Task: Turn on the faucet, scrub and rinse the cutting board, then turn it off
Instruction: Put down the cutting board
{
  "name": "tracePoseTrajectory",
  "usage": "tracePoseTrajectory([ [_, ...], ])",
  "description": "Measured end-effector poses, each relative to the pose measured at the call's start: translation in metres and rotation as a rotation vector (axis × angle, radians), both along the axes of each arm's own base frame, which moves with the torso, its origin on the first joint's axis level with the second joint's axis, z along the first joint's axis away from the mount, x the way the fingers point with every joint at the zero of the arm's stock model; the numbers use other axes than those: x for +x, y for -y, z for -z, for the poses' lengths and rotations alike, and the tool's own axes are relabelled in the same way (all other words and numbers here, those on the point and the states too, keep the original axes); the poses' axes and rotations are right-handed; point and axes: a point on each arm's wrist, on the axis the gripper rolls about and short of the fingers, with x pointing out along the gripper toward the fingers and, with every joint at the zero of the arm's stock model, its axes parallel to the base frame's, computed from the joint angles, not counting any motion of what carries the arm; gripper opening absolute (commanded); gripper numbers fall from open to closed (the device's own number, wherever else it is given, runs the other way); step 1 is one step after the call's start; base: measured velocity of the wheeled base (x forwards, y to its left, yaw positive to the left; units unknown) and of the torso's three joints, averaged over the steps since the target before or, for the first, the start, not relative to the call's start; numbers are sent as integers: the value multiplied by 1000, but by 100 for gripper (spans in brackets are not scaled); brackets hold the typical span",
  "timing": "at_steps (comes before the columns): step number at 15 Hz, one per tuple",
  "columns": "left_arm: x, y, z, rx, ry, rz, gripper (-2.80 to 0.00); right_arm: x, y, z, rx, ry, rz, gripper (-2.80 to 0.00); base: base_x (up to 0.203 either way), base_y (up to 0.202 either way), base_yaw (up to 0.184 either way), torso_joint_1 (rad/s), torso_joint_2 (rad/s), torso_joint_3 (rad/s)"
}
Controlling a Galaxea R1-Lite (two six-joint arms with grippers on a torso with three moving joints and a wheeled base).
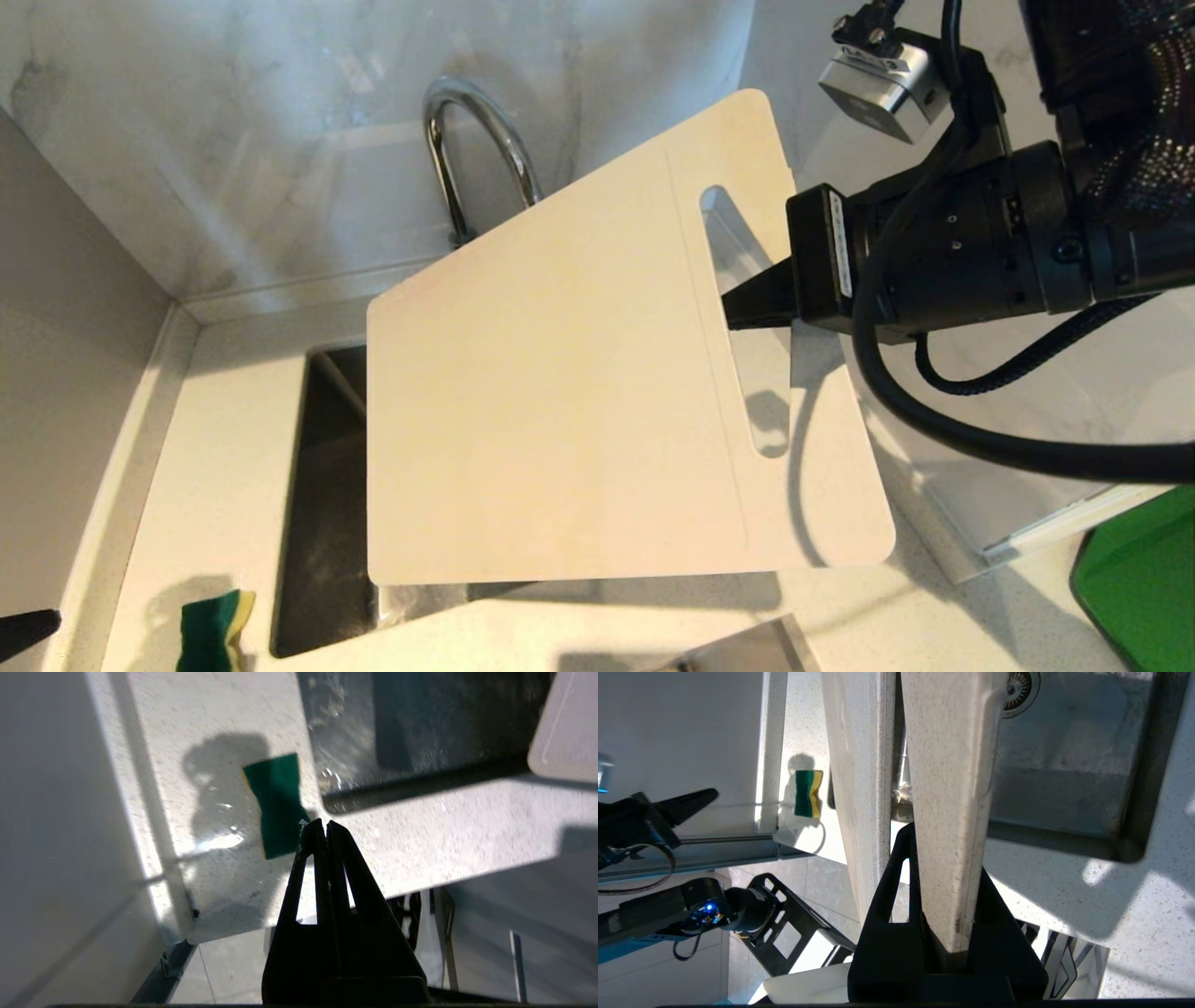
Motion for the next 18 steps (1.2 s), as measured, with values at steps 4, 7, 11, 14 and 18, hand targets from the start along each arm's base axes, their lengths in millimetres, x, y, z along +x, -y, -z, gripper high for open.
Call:
tracePoseTrajectory([
  [4, -17, -7, -6, 25, 95, -111, -280, -1, 1, -1, 1, 2, 1, -280, 0, 0, 0, 0, 0, 0],
  [7, -23, -12, 0, 30, 78, -186, -280, -3, 2, 1, -1, -1, 1, -280, 0, 0, 0, 0, 0, 0],
  [11, -29, -14, 7, 31, 78, -239, -280, -7, 4, -1, 3, 6, 2, -280, 0, 0, 0, 0, 0, 0],
  [14, -39, -15, 23, 33, 71, -267, -280, -12, 7, -4, 9, 19, 4, -280, 0, 0, 0, 0, 0, 0],
  [18, -52, -18, 50, 75, 59, -377, -280, -15, 9, -7, 14, 28, 4, -280, 0, 0, 0, 0, 0, 0],
])
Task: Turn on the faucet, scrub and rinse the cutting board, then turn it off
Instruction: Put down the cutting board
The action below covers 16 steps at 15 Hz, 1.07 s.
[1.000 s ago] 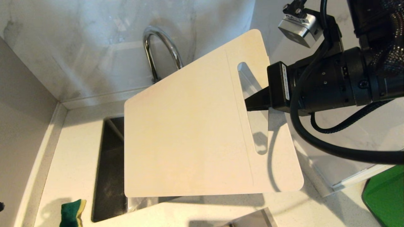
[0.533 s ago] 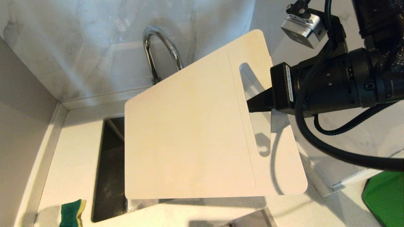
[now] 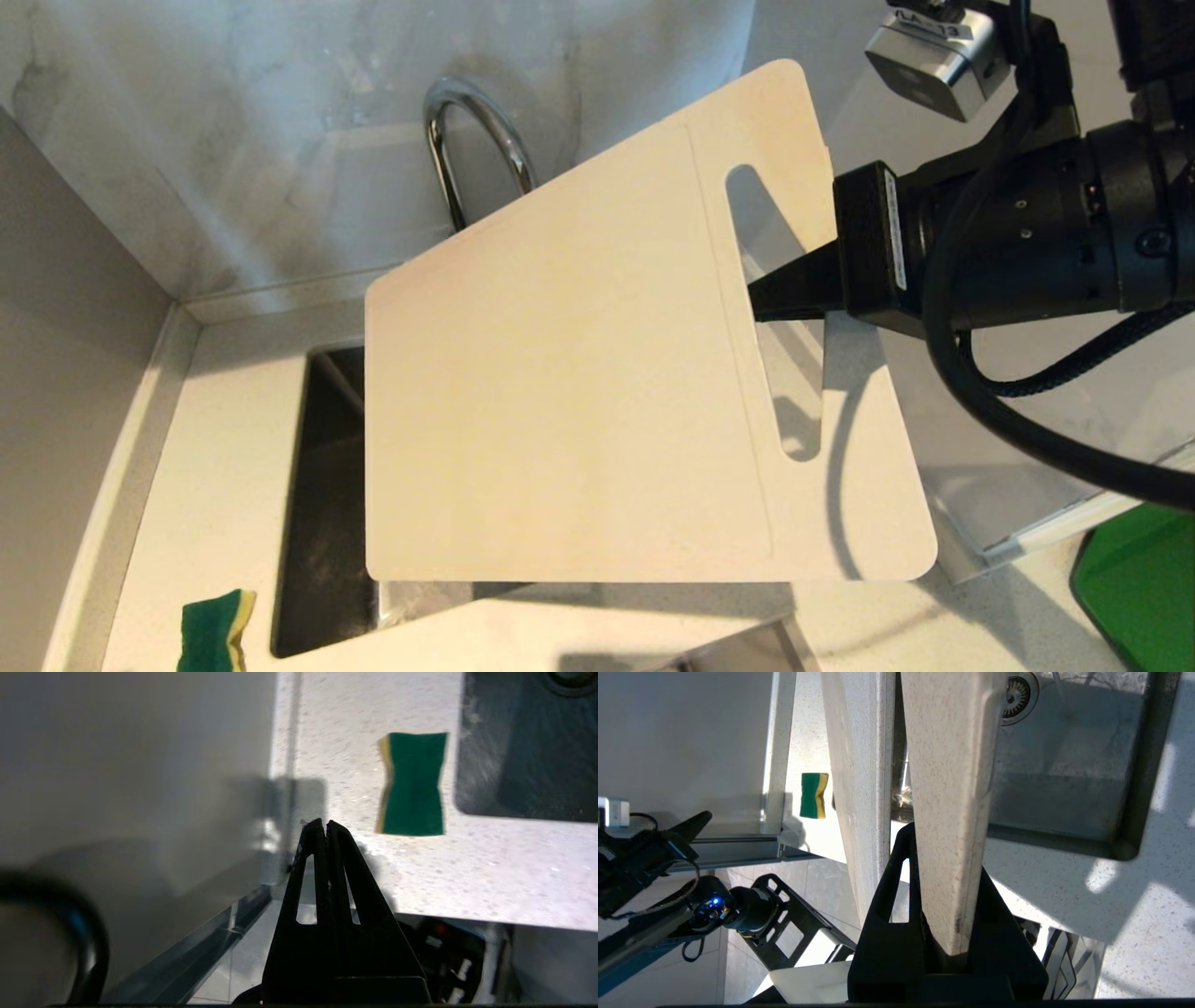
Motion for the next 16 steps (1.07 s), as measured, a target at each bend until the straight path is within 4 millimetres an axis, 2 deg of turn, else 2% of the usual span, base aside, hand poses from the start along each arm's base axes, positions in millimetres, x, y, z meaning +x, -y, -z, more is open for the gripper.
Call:
tracePoseTrajectory([
  [3, -11, -1, 27, 36, -12, -61, -280, 1, -1, 2, -4, -7, 1, -280, 0, 0, 0, 0, 0, 0],
  [7, -15, 2, 45, 88, 109, 66, -280, 2, -1, 3, -6, -11, 2, -280, 0, 0, 0, 0, 0, 0],
  [11, -21, 6, 55, 102, 185, 303, -280, 5, 3, 4, -7, -13, 21, -280, 0, 0, 0, 0, 0, 0],
  [16, -31, 7, 60, 209, 271, 403, -280, 8, 8, 5, -12, -15, 48, -280, 0, 0, 0, 0, 0, 0],
])
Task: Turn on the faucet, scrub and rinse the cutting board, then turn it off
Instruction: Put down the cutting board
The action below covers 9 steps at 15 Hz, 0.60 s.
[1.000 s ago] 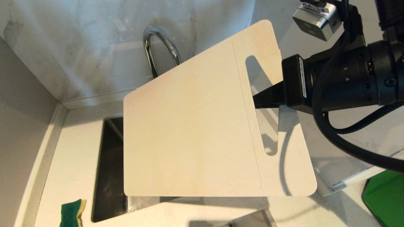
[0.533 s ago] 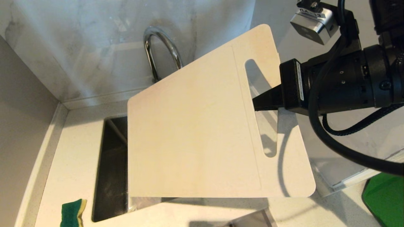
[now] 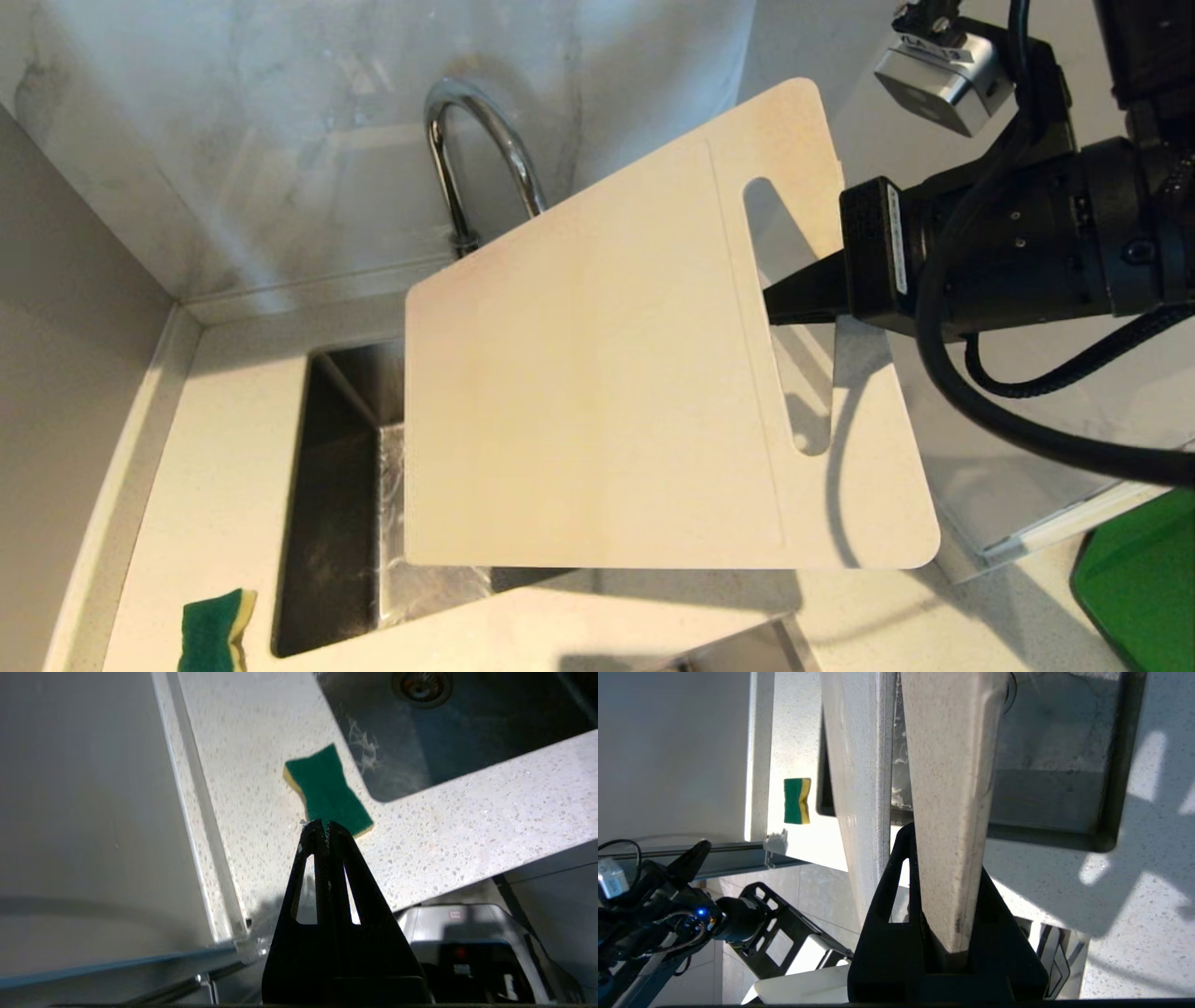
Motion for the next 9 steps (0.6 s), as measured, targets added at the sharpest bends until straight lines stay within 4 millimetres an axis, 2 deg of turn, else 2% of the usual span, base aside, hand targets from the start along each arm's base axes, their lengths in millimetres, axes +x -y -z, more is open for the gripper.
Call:
tracePoseTrajectory([
  [4, -7, 1, 8, 12, 75, 37, -280, -3, 4, 0, 3, 2, 10, -280, 0, 0, 0, 0, 0, 0],
  [9, -5, 1, 9, 32, 174, 51, -280, -9, 16, 2, 29, -30, 68, -280, 0, 0, 0, 0, 0, 0],
])
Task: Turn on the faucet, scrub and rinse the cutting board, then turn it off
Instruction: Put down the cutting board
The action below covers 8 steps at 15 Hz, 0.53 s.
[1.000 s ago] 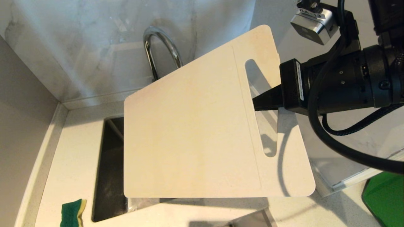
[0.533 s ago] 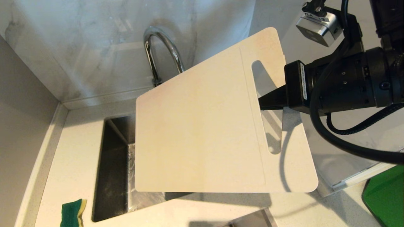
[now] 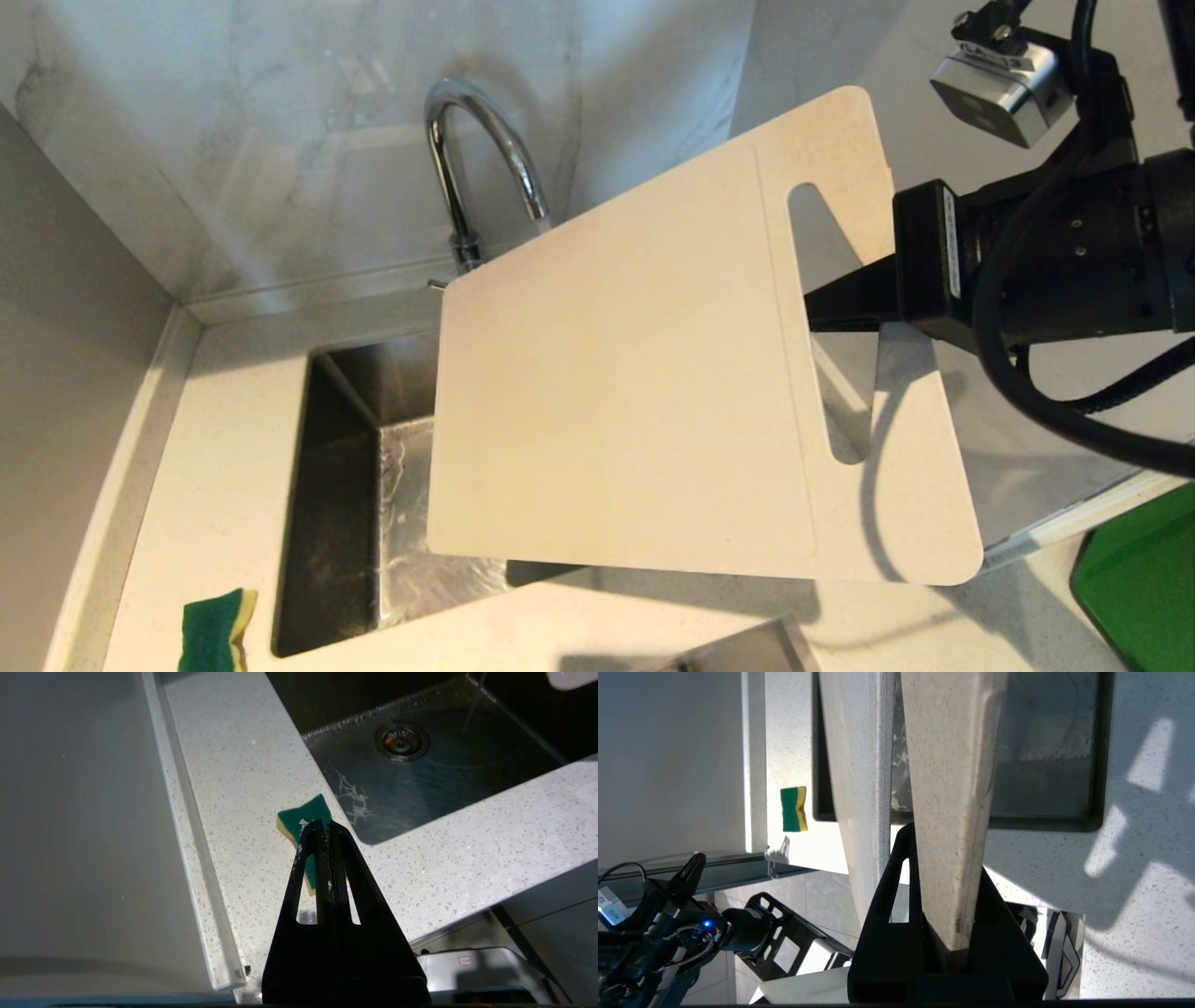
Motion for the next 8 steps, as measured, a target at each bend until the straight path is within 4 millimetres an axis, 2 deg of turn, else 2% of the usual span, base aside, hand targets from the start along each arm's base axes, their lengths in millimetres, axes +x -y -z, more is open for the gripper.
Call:
tracePoseTrajectory([
  [8, 0, 0, 1, -108, 7, -16, -280, -6, 7, -5, 14, 21, 25, -280, 0, 0, 0, 0, 0, 0],
])
